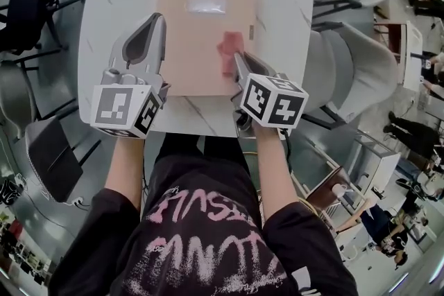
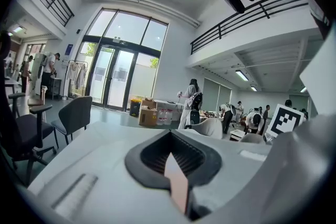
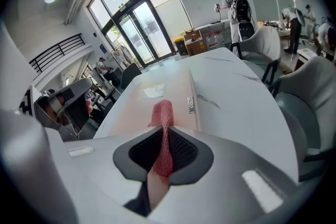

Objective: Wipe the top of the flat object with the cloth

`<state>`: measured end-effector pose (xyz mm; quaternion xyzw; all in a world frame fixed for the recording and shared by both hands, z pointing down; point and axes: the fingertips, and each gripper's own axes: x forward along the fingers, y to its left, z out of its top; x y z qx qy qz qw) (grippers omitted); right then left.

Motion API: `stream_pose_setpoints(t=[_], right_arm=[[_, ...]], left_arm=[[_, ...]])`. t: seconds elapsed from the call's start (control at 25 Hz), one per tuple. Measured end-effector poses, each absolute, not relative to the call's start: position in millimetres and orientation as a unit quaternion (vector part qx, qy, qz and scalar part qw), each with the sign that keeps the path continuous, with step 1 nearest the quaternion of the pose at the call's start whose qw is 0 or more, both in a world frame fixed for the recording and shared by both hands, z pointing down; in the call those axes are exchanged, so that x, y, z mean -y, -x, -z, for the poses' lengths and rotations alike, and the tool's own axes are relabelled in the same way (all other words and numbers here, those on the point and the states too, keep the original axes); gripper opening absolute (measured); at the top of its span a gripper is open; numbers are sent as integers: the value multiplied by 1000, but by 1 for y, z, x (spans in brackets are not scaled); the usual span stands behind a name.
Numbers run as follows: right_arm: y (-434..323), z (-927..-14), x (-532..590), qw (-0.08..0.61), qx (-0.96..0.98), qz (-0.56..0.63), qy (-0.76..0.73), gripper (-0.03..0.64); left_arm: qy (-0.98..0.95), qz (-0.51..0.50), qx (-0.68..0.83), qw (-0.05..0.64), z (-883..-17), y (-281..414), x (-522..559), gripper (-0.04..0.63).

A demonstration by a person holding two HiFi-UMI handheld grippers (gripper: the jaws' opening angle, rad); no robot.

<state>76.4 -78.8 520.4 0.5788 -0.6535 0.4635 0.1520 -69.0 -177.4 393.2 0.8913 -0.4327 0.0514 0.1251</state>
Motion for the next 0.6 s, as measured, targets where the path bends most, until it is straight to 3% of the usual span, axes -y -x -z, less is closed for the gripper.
stream_pose_setpoints(t=[0.6], right_arm=[[-95, -507, 83, 121, 651, -450, -600, 51]], left_arm=[[-891, -50, 433, 124, -390, 69, 181, 0]])
